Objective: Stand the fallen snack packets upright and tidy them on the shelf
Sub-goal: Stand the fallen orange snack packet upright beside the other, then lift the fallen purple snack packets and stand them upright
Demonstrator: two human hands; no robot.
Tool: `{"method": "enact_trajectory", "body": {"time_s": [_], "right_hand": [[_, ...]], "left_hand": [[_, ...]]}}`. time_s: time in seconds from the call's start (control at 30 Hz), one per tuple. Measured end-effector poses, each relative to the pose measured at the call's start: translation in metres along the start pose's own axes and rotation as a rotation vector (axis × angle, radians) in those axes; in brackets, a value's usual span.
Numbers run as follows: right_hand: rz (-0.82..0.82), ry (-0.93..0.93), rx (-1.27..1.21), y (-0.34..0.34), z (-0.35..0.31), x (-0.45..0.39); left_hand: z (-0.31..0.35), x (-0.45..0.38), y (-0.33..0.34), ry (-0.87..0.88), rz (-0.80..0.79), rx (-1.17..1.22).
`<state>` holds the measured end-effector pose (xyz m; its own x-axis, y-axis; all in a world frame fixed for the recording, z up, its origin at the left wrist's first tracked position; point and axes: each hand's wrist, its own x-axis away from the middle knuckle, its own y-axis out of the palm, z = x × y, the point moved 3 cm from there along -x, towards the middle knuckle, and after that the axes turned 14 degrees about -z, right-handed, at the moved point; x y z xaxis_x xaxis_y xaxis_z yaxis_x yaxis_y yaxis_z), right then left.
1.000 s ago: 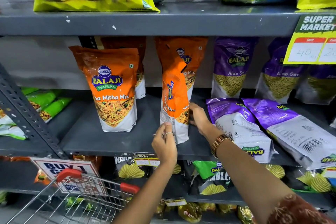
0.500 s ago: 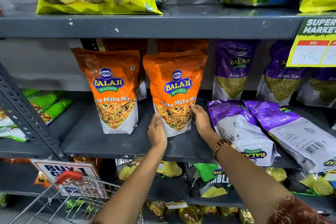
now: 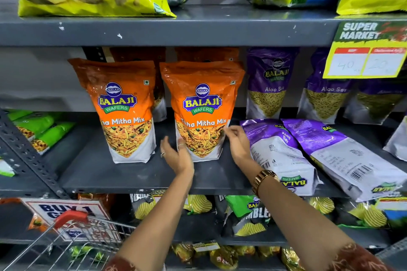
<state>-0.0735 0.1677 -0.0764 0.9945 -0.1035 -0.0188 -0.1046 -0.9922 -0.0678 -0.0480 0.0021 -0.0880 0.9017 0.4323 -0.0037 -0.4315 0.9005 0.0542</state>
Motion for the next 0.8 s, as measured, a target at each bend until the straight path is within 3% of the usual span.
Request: {"method": "enact_trajectory", "body": {"time_s": [0.07, 0.13, 0.23, 0.33, 0.43, 0.63, 0.8], "right_hand": [[0.157, -0.001, 0.029, -0.019, -0.016, 0.003], [0.336, 0.030, 0.085, -0.045, -0.033, 0.007], [0.479, 0.072, 0.175, -0.083, -0.051, 0.013], [0.506, 0.170, 0.280, -0.115, -0.056, 0.018], [0.453, 0.306, 0.332, -0.140, -0.048, 0.025], [0.177, 0.429, 0.359, -0.164, -0.019, 0.037], [-0.008, 0.512, 0.167, -0.164, -0.006, 0.043]], "left_hand": [[0.007, 0.012, 0.001, 0.067, 0.165, -0.035], [0.012, 0.025, 0.009, 0.097, 0.188, -0.066], [0.013, 0.040, 0.032, -0.029, 0.084, -0.043], [0.006, 0.052, 0.066, -0.306, -0.165, -0.090], [-0.002, 0.061, 0.093, -0.437, -0.350, -0.094], [-0.005, 0.082, 0.129, -0.643, -0.640, 0.022], [-0.008, 0.090, 0.145, -0.622, -0.667, 0.028]]}}
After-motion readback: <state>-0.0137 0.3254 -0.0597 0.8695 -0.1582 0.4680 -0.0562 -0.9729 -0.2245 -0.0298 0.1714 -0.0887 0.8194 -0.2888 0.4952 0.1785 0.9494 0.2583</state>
